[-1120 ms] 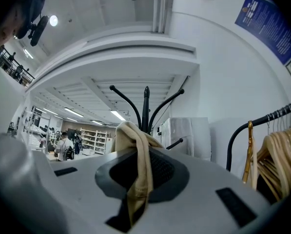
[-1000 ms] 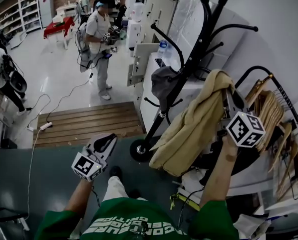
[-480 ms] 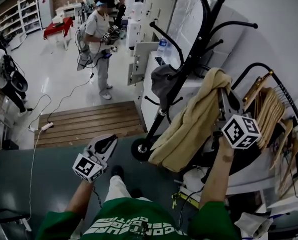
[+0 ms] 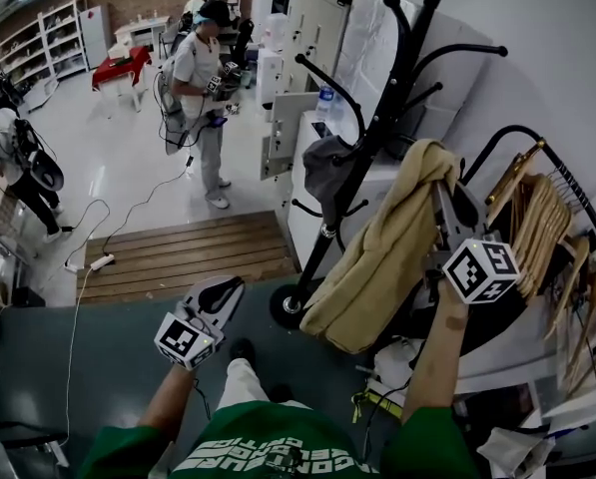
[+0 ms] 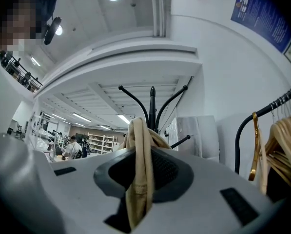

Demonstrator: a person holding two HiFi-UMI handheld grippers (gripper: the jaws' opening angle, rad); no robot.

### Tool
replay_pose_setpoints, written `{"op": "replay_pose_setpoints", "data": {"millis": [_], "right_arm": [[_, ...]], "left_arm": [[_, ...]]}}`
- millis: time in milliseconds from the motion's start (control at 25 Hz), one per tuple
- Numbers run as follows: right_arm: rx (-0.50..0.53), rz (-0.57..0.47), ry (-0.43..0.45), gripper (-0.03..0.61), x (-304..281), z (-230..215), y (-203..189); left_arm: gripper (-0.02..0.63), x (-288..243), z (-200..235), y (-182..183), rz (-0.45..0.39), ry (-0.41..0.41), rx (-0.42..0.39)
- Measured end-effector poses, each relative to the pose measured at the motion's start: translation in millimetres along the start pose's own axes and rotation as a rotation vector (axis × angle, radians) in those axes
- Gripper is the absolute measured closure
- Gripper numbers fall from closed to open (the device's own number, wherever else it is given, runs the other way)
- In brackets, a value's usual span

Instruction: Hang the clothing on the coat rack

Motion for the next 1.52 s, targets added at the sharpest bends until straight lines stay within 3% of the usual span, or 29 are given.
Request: {"op": "replay_pose_setpoints", "data": {"millis": [360,800,1520], "right_arm": [[-0.014,-0.021,0.024,0.479,15,7,-2],[-0.026,-0.018,0.007,0.477,45,14,-11],[-0.11,0.118,-0.025,0.477,88,33,-78]], "left_arm": [[0.588,1,-5,1,0.002,-0.002,-0.001],[0.588,-3,-12,2,0.001,-0.022,0.001],[0.588,-24,-43,-3,0.005,-0.112,0.019]]}}
Point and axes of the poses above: the fingertips, and each gripper's own axes: x backward along the fingers, z to its left, y out of its top, the point moved 7 cm from there along x, backward along the fingers, and after that the axes turned 8 degrees about y, right-handed, at the moved point
